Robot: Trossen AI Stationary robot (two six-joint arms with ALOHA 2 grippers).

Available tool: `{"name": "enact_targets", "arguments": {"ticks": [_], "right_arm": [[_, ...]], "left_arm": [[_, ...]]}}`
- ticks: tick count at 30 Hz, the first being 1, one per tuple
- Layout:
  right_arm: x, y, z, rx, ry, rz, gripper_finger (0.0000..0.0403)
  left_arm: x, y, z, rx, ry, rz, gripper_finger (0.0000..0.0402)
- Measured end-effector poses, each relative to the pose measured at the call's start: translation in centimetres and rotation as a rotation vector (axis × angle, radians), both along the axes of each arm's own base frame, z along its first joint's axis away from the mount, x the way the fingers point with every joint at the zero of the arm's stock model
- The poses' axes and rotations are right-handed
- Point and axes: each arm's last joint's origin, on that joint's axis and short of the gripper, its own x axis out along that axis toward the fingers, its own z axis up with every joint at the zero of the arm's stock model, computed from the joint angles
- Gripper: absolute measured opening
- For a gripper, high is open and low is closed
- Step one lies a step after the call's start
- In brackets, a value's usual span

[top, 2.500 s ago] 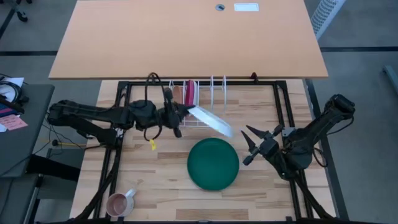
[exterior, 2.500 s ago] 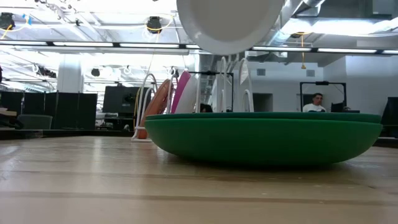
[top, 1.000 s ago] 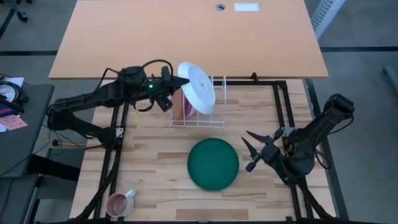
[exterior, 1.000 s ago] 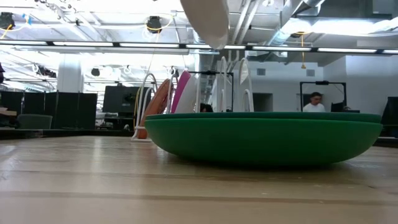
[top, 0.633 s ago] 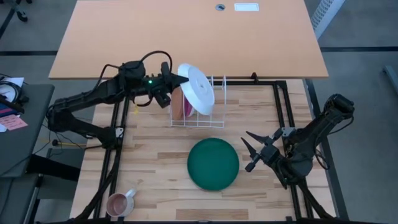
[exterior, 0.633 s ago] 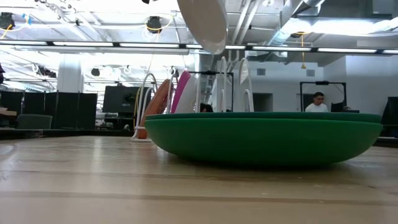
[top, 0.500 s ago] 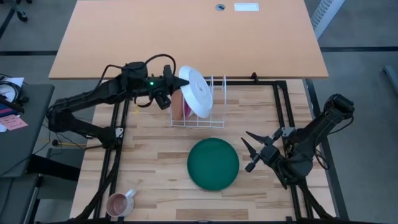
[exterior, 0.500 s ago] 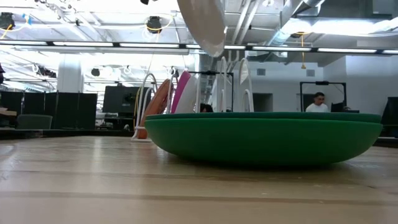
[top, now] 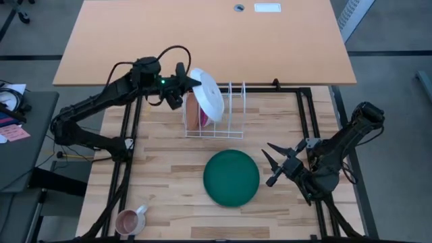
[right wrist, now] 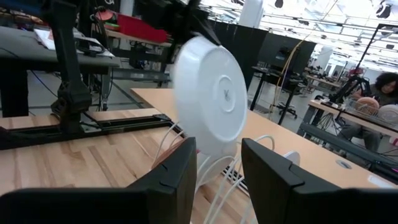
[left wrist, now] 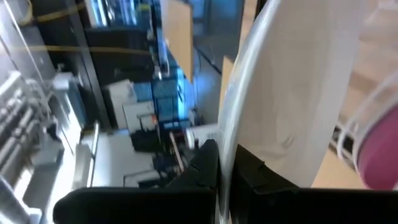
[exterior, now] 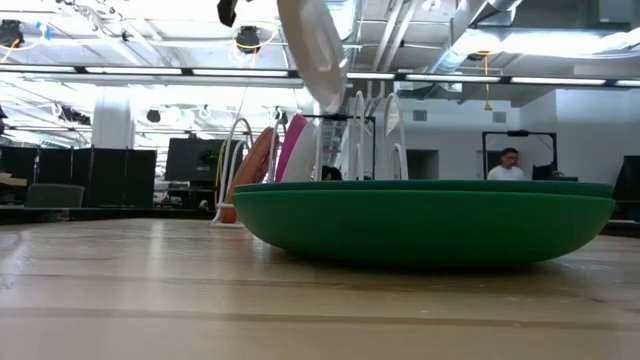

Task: Sort dishes
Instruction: Put the white plate in the dish rack

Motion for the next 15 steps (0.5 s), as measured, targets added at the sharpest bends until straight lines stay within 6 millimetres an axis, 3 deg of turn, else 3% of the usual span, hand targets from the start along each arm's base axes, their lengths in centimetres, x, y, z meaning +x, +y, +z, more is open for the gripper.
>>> {"name": "enact_targets", "arguments": {"ticks": [9, 15], "right_arm": [[0.2, -0.2, 0.0, 0.000, 0.000, -0.010, 0.0133], [0.3, -0.4, -0.2, 0.014, -0.013, -0.019, 0.0133]], "left_arm": [[-0.1, 0.4, -0.3, -0.033, 0.017, -0.067, 0.0002], [1.0, 1.3, -1.1, -0.035, 0.031, -0.076, 0.0002]]}}
